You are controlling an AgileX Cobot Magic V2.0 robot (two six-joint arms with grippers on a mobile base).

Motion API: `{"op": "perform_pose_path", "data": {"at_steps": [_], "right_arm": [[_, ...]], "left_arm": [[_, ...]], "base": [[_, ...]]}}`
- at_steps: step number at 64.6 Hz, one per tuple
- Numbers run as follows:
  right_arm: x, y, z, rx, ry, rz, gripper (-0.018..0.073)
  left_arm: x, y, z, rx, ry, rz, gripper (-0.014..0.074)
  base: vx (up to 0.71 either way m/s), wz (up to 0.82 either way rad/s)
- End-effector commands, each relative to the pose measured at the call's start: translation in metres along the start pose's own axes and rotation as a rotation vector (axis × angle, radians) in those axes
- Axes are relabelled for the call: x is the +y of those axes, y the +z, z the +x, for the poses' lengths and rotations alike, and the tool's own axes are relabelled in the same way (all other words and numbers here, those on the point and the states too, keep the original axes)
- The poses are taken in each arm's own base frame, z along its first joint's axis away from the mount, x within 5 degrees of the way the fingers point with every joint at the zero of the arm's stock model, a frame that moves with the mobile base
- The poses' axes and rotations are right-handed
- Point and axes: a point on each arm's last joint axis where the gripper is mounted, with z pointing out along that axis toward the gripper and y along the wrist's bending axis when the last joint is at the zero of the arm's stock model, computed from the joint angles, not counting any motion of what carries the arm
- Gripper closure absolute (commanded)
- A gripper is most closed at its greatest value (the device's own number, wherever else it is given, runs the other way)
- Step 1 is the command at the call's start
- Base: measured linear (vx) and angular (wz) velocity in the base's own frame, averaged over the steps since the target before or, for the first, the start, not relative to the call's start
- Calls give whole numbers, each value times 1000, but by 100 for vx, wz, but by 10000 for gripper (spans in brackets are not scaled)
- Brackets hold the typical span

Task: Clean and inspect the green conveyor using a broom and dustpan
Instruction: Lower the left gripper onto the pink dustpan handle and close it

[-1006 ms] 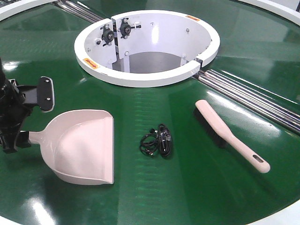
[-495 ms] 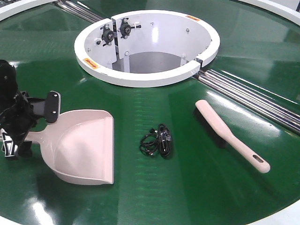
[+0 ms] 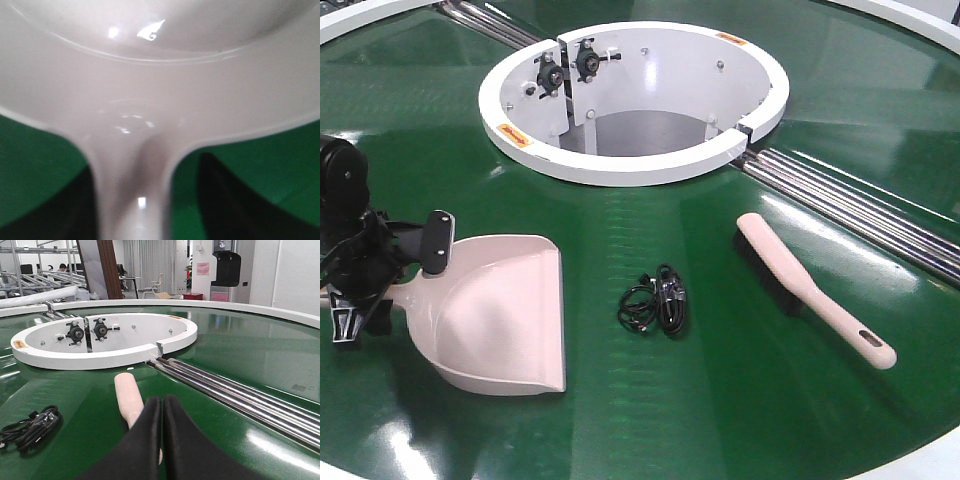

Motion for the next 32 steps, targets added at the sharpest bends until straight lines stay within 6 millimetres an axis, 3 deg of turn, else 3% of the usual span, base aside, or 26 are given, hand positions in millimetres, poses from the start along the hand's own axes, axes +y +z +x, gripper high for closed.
{"op": "perform_pose_path", "data": {"at_steps": [1, 6, 16, 32], "right_arm": [[1, -1, -6, -75, -8, -8, 568], [1, -1, -6, -75, -8, -8, 568], [1, -1, -6, -76, -8, -8, 568], [1, -1, -6, -76, -8, -8, 568]], "left_arm": [[2, -26, -1, -17, -1, -59, 482], [2, -32, -3, -15, 6, -59, 605], [-1, -45, -17, -37, 43, -100, 603], [-10, -49, -35, 10, 51, -98, 603]], "base": [[0, 0], [0, 0], [0, 0], [0, 0]]}}
